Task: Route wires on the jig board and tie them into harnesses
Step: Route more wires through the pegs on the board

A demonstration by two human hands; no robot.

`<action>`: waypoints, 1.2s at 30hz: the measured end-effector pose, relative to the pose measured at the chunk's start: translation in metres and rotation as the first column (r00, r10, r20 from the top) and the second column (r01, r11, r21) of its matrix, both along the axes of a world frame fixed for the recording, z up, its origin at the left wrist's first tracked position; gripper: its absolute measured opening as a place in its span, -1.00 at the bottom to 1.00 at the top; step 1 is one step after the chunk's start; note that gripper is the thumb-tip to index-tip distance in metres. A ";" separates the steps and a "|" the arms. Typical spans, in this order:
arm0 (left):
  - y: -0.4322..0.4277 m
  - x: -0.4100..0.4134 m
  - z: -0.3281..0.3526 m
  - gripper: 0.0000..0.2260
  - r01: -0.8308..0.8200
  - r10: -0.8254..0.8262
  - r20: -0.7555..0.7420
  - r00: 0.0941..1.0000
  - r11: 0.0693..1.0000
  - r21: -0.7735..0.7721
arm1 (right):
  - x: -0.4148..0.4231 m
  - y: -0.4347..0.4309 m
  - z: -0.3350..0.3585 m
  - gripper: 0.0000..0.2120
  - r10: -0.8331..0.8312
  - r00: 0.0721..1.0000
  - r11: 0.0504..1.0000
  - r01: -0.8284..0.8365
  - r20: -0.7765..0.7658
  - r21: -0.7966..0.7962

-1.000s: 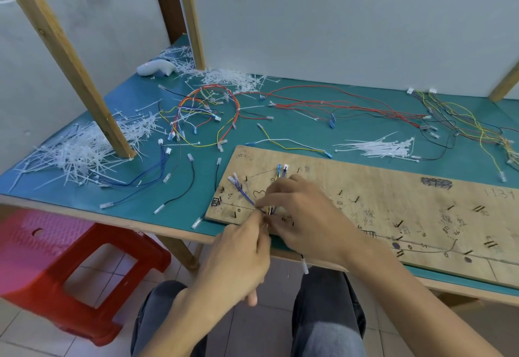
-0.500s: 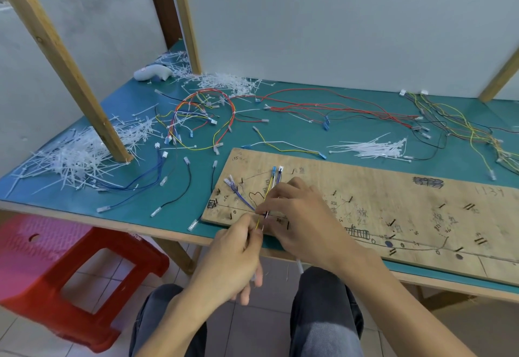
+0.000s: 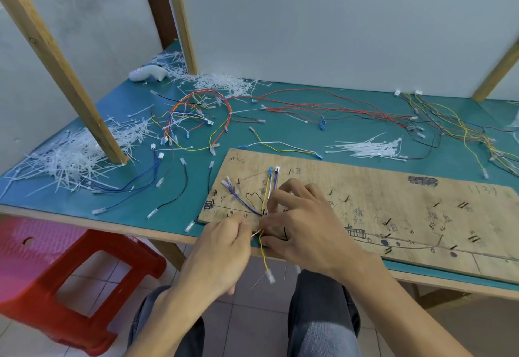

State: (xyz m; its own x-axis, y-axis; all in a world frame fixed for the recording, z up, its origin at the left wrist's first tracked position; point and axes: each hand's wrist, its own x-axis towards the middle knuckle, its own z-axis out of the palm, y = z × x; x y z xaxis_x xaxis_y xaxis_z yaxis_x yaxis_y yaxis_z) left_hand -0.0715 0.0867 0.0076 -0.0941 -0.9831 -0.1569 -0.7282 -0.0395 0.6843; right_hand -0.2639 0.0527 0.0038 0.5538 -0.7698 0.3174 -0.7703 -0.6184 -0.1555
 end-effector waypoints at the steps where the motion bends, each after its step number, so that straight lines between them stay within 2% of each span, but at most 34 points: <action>1: 0.000 0.001 -0.001 -0.74 -0.005 0.008 0.060 0.998 0.999 -0.042 | 0.000 0.000 -0.001 -0.86 0.009 1.000 1.000 -0.009 0.008 -0.029; 6: 0.004 0.003 -0.002 -0.89 -0.013 0.077 0.251 0.965 0.969 -0.248 | 0.000 0.007 -0.011 -0.84 0.033 0.998 0.983 -0.023 0.049 -0.185; 11: 0.005 0.002 0.000 -0.91 -0.020 0.166 0.343 0.925 0.919 -0.393 | 0.003 0.011 -0.010 -0.82 0.015 1.000 0.986 -0.016 -0.004 -0.164; 15: 0.007 -0.003 0.000 -0.89 0.046 0.193 0.475 0.858 0.894 -0.446 | 0.005 0.012 -0.010 -0.80 0.000 0.994 0.993 -0.013 -0.111 -0.119; 19: 0.007 -0.008 -0.004 -0.87 0.069 0.220 0.576 0.787 0.897 -0.438 | 0.002 0.012 -0.011 -0.86 -0.002 0.993 0.992 -0.013 -0.115 -0.129; 24: 0.005 -0.012 -0.015 -0.88 0.087 0.227 0.500 0.836 0.844 -0.528 | 0.004 0.013 -0.012 -0.80 0.000 0.995 0.995 -0.010 -0.097 -0.101; 29: -0.001 -0.007 -0.023 -0.60 0.149 0.103 0.321 0.941 0.728 -0.669 | 0.006 0.013 -0.012 -0.70 -0.023 0.995 0.996 0.015 -0.094 -0.089; 33: -0.008 -0.003 -0.023 -0.62 0.115 0.052 0.234 0.971 0.756 -0.644 | 0.004 0.017 -0.019 -0.81 -0.001 1.000 0.995 0.003 0.021 -0.095; 36: -0.011 0.002 -0.025 -0.69 0.148 0.003 0.235 0.972 0.768 -0.623 | 0.001 0.015 -0.018 -0.85 0.031 0.998 0.997 -0.026 0.057 -0.078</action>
State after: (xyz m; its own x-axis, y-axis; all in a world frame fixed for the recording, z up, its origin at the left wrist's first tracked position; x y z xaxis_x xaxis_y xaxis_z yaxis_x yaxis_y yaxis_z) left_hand -0.0699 0.0758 -0.0171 -0.2084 -0.8558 0.4734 -0.8386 0.4055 0.3638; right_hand -0.2633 0.0679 -0.0146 0.5540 -0.7257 0.4079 -0.7431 -0.6520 -0.1507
